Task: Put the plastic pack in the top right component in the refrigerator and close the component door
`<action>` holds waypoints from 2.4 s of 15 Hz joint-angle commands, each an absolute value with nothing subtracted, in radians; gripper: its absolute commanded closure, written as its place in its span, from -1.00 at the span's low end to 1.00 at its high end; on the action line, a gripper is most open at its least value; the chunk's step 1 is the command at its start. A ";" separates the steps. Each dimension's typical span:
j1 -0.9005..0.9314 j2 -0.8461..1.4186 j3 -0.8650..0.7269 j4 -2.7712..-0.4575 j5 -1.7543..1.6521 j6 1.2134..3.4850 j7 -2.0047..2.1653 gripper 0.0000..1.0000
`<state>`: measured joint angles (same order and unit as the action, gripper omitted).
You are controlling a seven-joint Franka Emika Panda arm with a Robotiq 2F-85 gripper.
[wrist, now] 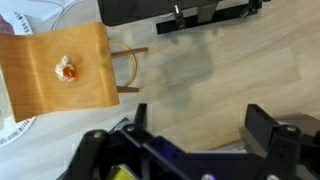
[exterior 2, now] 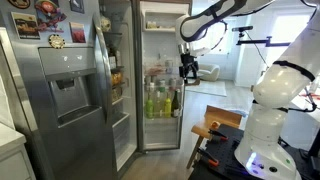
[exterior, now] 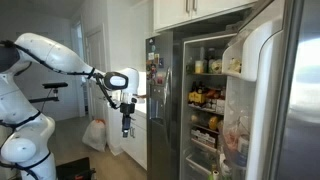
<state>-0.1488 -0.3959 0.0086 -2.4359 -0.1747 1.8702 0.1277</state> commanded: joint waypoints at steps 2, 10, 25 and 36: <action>-0.130 -0.396 -0.009 -2.434 -0.181 1.868 0.133 -1.00; -0.161 -0.356 -0.083 -2.387 -0.159 1.923 0.128 -1.00; -0.260 -0.116 -0.305 -2.199 0.076 2.173 0.084 -1.00; -0.373 0.094 -0.386 -2.076 -0.063 2.205 -0.073 -1.00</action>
